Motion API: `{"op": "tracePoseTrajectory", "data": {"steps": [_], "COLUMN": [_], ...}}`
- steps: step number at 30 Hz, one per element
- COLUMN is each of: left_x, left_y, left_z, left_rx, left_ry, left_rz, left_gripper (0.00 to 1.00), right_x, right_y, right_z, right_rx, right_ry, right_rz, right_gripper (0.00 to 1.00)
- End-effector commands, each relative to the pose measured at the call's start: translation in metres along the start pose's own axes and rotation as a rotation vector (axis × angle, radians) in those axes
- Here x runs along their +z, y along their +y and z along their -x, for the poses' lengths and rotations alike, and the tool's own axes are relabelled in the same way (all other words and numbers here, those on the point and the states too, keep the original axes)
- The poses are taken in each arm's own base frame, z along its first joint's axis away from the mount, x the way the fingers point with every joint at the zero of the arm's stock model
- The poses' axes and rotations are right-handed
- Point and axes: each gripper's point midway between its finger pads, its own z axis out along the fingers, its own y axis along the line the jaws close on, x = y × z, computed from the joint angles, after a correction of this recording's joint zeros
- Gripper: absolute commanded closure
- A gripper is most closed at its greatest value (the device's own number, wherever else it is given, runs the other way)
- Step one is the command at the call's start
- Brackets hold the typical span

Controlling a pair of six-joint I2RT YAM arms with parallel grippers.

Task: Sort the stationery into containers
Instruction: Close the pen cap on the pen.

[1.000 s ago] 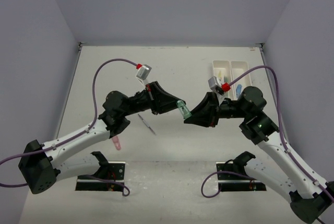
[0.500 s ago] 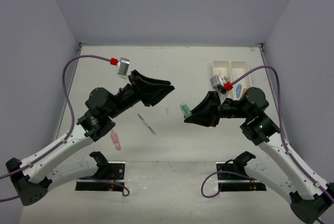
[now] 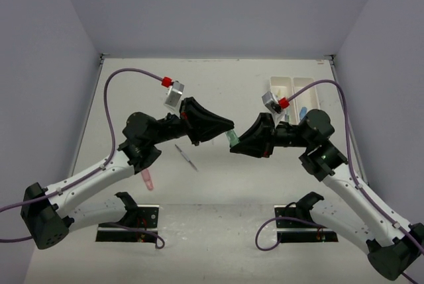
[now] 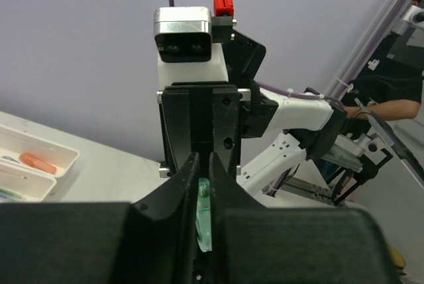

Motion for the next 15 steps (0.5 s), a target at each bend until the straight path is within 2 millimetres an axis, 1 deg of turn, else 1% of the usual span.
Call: {"op": "tracePoseTrajectory", "data": {"steps": [1,3,5,8,13,15], "left_x": [0.006,0.007,0.009,0.009,0.009,0.009], "left_y": [-0.019,-0.017,-0.016,-0.016,-0.017,-0.018], "left_z": [0.010,0.007,-0.001,-0.011,-0.041,-0.054], "left_rx": [0.071,0.061,0.044,0.025,-0.013,-0.033], "left_ry": [-0.007,0.001,0.020,0.043,0.085,0.103], "left_rz": [-0.112,-0.108,-0.109,-0.108,-0.097,-0.091], "left_gripper": [0.96,0.98,1.00,1.00,1.00,1.00], "right_x": [0.001,0.001,0.001,0.001,0.002,0.001], "right_y": [0.010,0.010,0.010,0.008,0.007,0.014], "right_z": [0.014,0.016,0.022,0.029,0.054,0.067], "right_rx": [-0.039,-0.038,-0.048,-0.038,-0.041,-0.063], "right_ry": [-0.034,-0.035,-0.048,-0.063,-0.119,-0.139], "right_rz": [0.020,0.012,-0.006,-0.034,-0.088,-0.084], "right_gripper": [1.00,1.00,1.00,1.00,1.00,1.00]}}
